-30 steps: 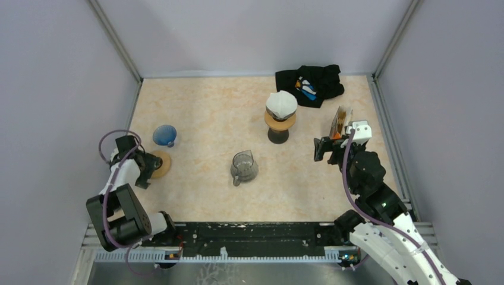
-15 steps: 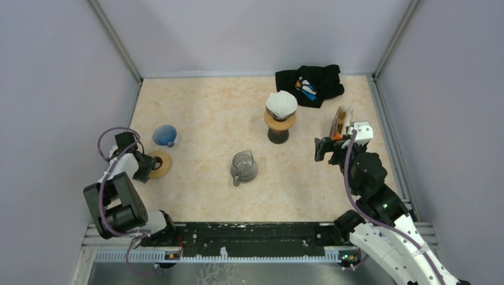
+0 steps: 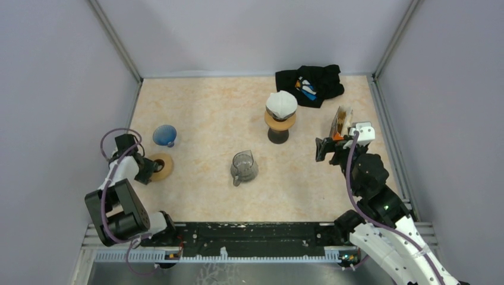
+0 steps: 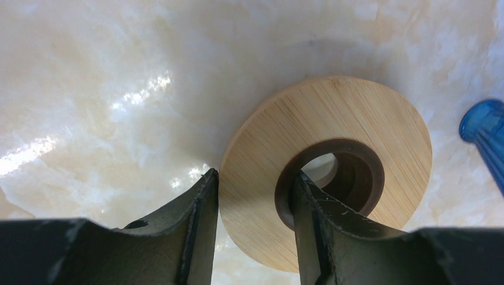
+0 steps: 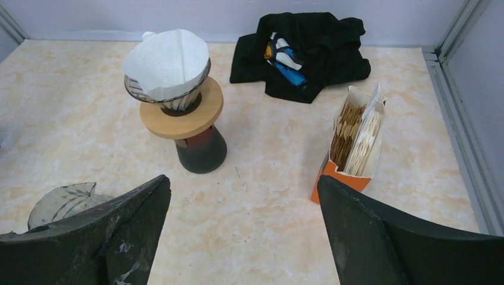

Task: Place the coffee filter in the dripper
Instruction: Pick up the connecting ring from the corner of the board, then place the connecting ring on the coffee server.

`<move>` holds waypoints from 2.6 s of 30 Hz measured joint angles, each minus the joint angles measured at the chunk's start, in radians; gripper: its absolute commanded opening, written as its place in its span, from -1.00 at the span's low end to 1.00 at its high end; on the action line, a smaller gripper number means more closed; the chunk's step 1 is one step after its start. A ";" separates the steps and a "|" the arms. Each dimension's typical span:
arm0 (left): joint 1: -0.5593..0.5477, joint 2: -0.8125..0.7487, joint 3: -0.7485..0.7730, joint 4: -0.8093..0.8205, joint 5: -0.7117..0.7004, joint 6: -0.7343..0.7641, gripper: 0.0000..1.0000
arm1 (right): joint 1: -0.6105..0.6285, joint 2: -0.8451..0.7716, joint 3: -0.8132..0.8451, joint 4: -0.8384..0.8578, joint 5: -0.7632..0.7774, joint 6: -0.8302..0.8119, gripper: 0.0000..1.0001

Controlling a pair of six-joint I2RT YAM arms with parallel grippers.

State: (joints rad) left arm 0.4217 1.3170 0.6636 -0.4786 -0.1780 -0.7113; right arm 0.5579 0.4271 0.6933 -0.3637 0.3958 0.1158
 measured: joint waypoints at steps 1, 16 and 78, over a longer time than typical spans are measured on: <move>0.000 -0.009 -0.004 -0.007 0.009 0.007 -0.30 | 0.000 -0.002 0.000 0.000 0.000 0.000 0.87; -0.025 -0.163 -0.042 -0.109 0.206 0.081 -0.29 | 0.000 -0.003 0.000 0.000 0.016 0.000 0.87; -1.123 0.118 0.450 -0.223 0.043 0.032 -0.16 | 0.000 -0.005 -0.014 -0.003 0.066 -0.002 0.86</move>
State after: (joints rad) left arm -0.7010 1.4349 1.1137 -0.7013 -0.1345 -0.6796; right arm 0.5579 0.4221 0.6788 -0.3664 0.4618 0.1143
